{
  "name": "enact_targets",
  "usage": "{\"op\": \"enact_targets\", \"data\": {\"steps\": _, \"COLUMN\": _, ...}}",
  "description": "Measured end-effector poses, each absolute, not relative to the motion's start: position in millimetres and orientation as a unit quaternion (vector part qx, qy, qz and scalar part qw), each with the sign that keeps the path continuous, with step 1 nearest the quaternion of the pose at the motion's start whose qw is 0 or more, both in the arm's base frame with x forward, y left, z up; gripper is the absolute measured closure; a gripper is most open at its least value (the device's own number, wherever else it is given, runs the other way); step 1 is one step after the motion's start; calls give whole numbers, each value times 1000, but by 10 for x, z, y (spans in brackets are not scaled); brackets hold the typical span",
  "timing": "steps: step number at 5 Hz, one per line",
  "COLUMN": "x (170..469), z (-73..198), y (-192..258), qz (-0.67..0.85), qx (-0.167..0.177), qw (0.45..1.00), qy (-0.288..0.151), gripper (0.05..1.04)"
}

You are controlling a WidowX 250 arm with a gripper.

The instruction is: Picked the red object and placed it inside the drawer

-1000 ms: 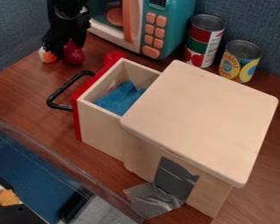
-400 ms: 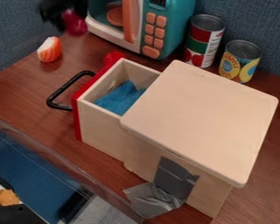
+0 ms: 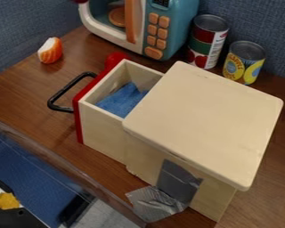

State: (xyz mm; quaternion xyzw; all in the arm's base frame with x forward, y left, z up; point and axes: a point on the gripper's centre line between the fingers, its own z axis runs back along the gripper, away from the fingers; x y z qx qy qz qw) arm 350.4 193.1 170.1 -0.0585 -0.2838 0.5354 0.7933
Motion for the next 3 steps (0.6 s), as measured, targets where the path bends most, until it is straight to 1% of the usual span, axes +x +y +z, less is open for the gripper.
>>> {"op": "enact_targets", "data": {"steps": 1, "x": 3404, "z": 1791, "y": 1427, "qz": 465, "qx": -83, "qw": 835, "qy": -282, "gripper": 343}}
{"op": "enact_targets", "data": {"steps": 2, "x": 3172, "z": 1808, "y": 1043, "qz": 408, "qx": -98, "qw": 864, "qy": -280, "gripper": 343}}
{"op": "enact_targets", "data": {"steps": 3, "x": 2892, "z": 1750, "y": 719, "qz": 361, "qx": -103, "qw": 886, "qy": -272, "gripper": 343}}
